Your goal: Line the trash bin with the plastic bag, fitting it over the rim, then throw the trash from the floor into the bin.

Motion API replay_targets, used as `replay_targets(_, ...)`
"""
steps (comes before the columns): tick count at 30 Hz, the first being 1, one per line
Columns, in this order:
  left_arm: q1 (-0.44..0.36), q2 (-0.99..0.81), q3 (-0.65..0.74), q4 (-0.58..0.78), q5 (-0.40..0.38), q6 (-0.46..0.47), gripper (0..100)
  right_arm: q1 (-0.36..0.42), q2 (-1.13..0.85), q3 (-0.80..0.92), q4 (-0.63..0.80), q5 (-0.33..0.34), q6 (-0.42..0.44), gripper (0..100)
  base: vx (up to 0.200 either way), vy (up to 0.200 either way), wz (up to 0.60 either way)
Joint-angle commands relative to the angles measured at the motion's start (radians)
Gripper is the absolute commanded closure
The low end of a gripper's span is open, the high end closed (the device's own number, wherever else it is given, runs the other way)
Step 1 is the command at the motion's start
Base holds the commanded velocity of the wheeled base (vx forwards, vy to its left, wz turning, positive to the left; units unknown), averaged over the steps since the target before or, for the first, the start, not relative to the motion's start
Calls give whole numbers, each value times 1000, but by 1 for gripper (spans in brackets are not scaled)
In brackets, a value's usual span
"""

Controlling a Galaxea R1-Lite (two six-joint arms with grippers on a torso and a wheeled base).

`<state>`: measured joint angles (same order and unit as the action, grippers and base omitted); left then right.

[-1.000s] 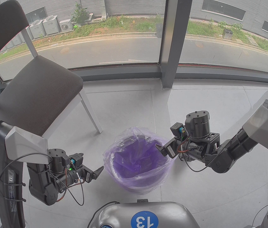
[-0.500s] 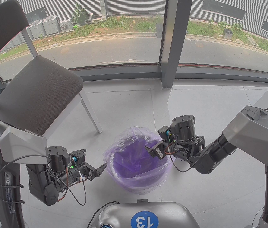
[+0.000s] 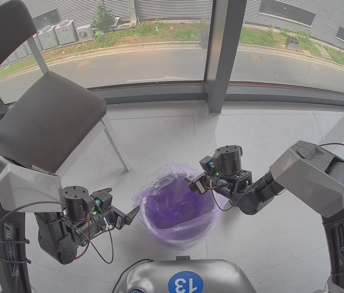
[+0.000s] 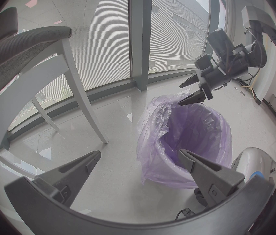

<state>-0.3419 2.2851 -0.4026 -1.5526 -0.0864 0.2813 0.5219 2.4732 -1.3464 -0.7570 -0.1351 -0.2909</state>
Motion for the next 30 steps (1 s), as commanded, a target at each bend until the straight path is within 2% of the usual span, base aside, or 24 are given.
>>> replay_targets(1,-12,-10,-12,-18,5,4,0,-28,27,-54,1,-1,-1,0,0,0,0)
replay_targets(8,-62,53,-105,-12,11,7,0,-36,30,-109,30,-1,-1,0,0,0,0)
replay_targets(11,-78,73,-165,42,31,7,0,-28,36,-123,33,-1,-1,0,0,0,0)
replay_targets(19,-75,82,-311,174,36,6,0,-34,47,-162,61,-1,-2,0,0,0,0)
replay_targets(30,-42,129,-389,197,63,-4,0,-36,49,-162,61,-1,-1,0,0,0,0)
